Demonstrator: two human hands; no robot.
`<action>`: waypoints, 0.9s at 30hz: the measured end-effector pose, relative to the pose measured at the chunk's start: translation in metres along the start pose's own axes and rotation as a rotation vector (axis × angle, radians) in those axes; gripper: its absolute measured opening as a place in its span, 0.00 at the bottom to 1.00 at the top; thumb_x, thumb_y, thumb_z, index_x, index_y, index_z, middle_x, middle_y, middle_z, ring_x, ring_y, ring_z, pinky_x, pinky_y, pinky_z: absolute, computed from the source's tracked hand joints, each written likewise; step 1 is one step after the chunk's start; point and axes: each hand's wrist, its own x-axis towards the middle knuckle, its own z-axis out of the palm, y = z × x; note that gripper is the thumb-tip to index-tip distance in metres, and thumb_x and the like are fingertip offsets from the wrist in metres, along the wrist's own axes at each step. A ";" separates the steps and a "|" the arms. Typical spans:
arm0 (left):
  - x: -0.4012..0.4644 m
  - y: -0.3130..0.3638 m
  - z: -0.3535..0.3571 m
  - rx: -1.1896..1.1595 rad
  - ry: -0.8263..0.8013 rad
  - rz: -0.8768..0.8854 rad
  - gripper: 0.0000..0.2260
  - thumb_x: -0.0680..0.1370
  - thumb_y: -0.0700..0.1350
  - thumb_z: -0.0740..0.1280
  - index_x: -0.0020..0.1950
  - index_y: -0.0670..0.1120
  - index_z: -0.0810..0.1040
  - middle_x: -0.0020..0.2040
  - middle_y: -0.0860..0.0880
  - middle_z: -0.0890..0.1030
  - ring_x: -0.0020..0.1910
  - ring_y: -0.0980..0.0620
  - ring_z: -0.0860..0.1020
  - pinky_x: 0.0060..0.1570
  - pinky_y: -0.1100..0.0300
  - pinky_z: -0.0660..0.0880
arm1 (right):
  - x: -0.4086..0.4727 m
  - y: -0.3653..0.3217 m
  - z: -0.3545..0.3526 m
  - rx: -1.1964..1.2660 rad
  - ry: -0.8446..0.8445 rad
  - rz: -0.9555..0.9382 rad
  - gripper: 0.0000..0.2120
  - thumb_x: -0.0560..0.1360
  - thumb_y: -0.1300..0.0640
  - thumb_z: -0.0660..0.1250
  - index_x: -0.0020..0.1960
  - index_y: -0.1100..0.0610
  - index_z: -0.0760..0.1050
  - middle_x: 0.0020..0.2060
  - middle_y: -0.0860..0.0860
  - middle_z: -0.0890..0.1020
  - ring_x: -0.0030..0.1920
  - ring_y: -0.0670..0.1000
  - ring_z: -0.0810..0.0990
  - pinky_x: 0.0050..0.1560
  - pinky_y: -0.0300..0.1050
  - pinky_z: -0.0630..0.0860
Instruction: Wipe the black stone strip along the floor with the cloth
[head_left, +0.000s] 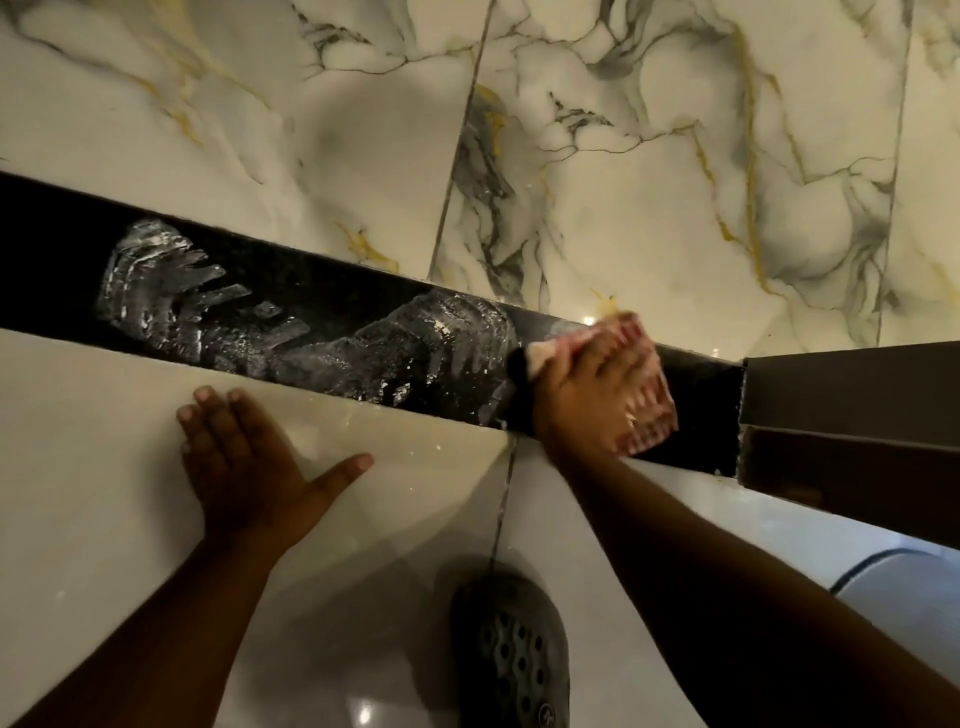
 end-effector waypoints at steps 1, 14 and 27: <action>0.000 0.000 -0.001 -0.004 -0.002 -0.003 0.67 0.56 0.84 0.49 0.80 0.39 0.37 0.81 0.35 0.37 0.80 0.35 0.37 0.77 0.36 0.44 | -0.011 -0.012 0.006 -0.037 -0.033 -0.190 0.34 0.83 0.38 0.43 0.81 0.53 0.38 0.80 0.58 0.38 0.80 0.62 0.37 0.72 0.67 0.38; -0.002 -0.009 -0.006 0.017 0.047 0.039 0.64 0.60 0.82 0.48 0.80 0.35 0.42 0.81 0.32 0.44 0.80 0.33 0.44 0.76 0.36 0.49 | 0.007 0.074 -0.012 -0.162 0.091 -0.481 0.35 0.81 0.42 0.49 0.80 0.64 0.54 0.80 0.63 0.55 0.80 0.63 0.52 0.78 0.68 0.46; 0.013 -0.029 -0.015 -0.028 0.088 -0.096 0.68 0.55 0.83 0.54 0.79 0.36 0.46 0.79 0.29 0.48 0.78 0.26 0.48 0.73 0.28 0.51 | -0.030 0.026 0.014 -0.363 -0.101 -0.983 0.35 0.82 0.36 0.41 0.82 0.56 0.45 0.81 0.59 0.48 0.81 0.59 0.40 0.77 0.63 0.36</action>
